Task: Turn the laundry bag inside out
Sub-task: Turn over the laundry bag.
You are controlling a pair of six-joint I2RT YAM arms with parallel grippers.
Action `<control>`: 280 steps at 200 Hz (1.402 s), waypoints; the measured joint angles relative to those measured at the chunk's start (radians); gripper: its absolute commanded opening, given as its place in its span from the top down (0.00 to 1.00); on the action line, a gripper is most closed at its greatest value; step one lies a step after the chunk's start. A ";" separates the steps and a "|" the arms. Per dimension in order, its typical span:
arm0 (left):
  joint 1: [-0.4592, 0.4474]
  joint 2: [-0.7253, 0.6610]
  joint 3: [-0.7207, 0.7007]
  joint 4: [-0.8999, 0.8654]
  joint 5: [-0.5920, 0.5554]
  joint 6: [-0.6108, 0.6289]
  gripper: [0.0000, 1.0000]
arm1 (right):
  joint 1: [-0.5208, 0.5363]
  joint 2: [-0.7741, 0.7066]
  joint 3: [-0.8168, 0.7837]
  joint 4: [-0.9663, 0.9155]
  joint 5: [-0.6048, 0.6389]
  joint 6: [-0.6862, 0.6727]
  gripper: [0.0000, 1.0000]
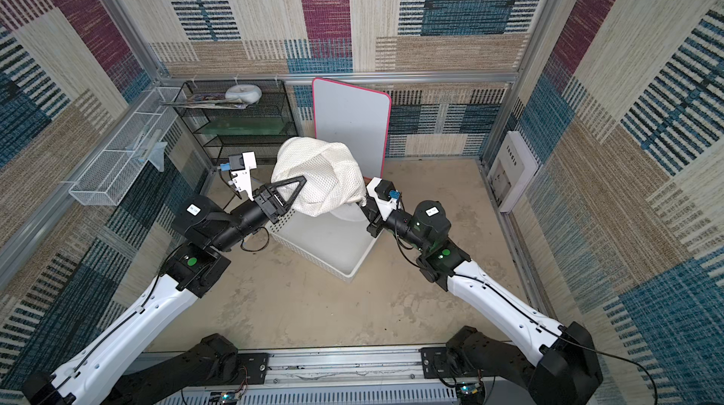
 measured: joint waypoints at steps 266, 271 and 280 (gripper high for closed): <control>-0.009 0.103 -0.055 0.454 -0.179 -0.090 1.00 | 0.141 0.210 0.037 0.069 -0.043 0.042 0.56; -0.009 0.098 -0.058 0.447 -0.182 -0.076 1.00 | 0.121 0.201 0.034 0.052 -0.035 0.042 0.49; -0.008 0.094 -0.063 0.435 -0.195 -0.054 1.00 | 0.098 0.183 0.032 0.017 -0.030 0.043 0.41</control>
